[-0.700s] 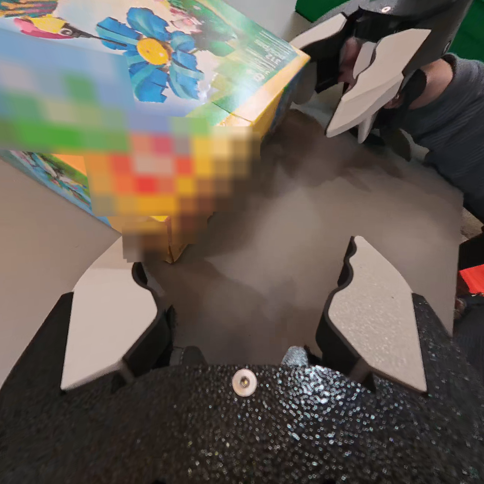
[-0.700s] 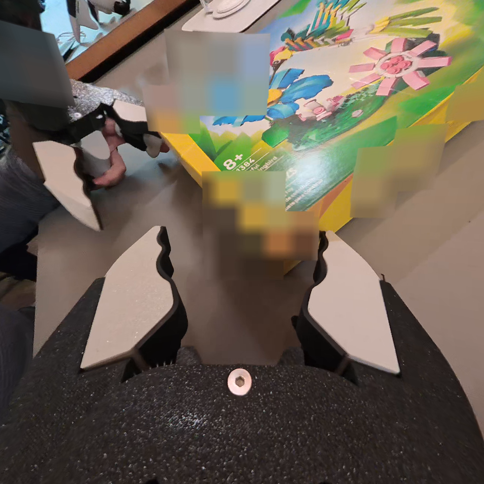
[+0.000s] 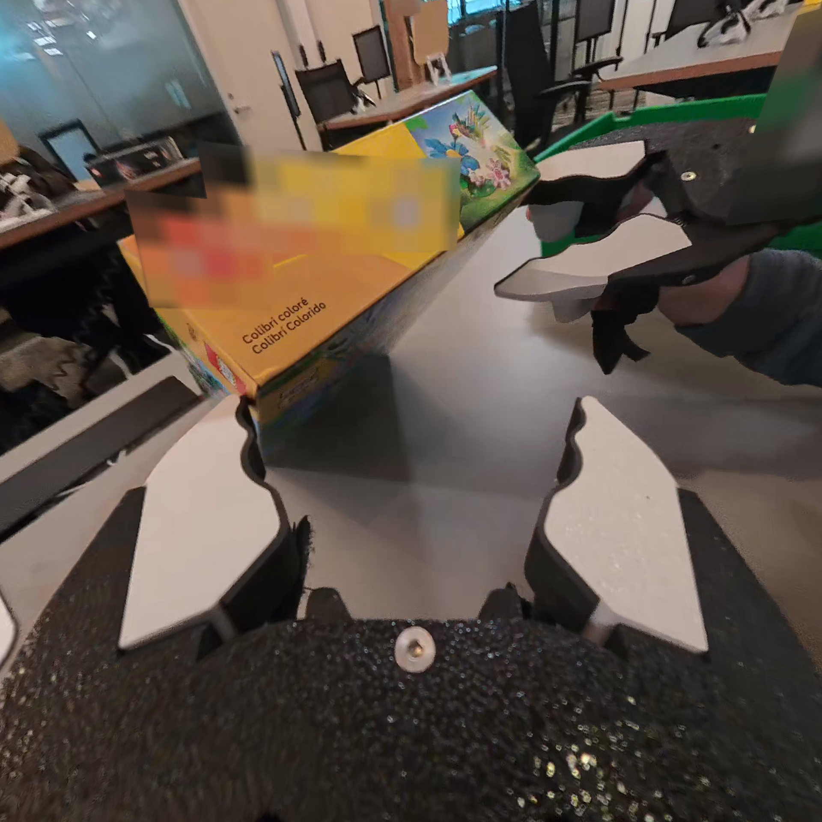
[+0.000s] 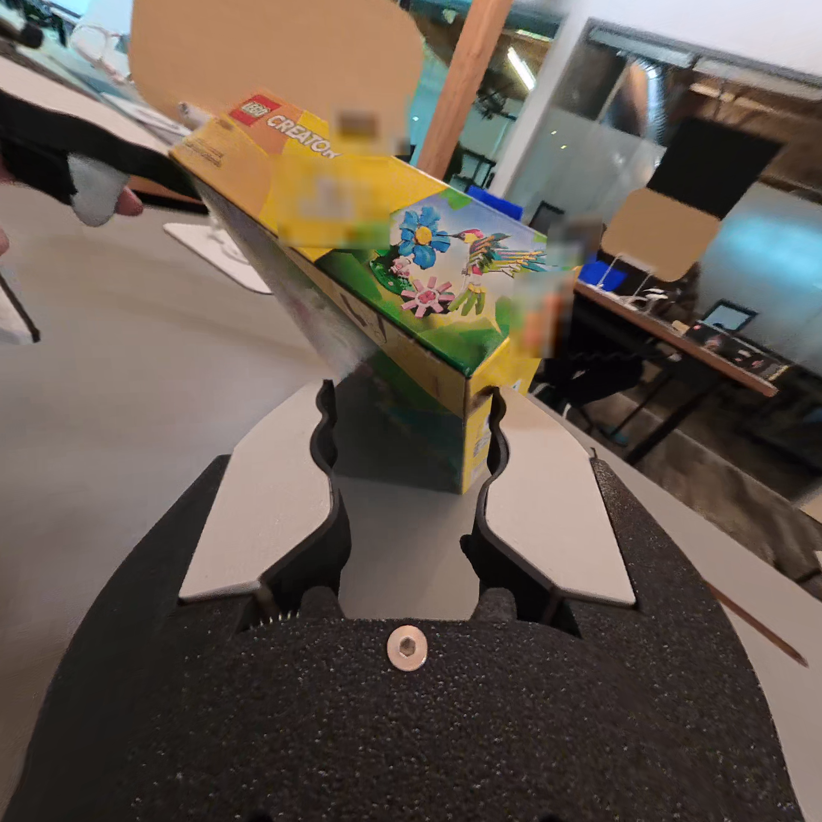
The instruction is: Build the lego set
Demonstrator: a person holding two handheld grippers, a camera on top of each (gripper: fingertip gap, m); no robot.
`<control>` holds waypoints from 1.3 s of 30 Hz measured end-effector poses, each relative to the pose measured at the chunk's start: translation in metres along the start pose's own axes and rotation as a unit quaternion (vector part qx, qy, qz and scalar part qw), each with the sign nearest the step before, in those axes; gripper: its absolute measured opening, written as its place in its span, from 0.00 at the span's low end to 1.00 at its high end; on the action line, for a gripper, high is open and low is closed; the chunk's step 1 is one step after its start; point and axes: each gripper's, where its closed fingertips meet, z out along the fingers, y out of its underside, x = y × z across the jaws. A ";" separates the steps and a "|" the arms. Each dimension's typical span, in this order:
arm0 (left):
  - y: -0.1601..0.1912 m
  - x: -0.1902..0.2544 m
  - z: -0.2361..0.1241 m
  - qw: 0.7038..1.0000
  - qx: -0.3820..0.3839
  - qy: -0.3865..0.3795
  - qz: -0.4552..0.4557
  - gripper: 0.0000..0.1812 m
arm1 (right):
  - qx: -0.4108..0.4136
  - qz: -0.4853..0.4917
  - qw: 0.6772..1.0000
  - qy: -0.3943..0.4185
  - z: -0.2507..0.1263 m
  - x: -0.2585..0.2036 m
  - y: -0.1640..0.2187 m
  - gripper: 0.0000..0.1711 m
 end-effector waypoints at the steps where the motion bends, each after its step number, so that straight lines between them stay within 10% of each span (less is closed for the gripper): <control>1: -0.004 -0.006 0.003 1.000 0.005 -0.007 0.003 0.71 | 0.005 -0.001 1.000 0.011 0.004 0.007 -0.003 0.37; 14: -0.044 -0.121 0.040 0.998 0.022 -0.049 0.016 0.67 | 0.054 0.006 0.999 0.004 0.067 0.101 -0.041 0.38; 21: -0.003 -0.159 0.119 0.987 0.011 0.141 -0.073 0.75 | 0.074 0.122 0.968 -0.206 0.122 0.115 -0.003 0.64; 26: 0.004 -0.183 0.141 0.979 0.043 0.164 -0.116 0.42 | 0.087 0.182 0.951 -0.232 0.152 0.129 0.014 0.43; 39: -0.004 -0.130 0.104 0.973 0.020 0.172 -0.151 0.42 | 0.085 0.216 0.954 -0.189 0.109 0.102 -0.001 0.48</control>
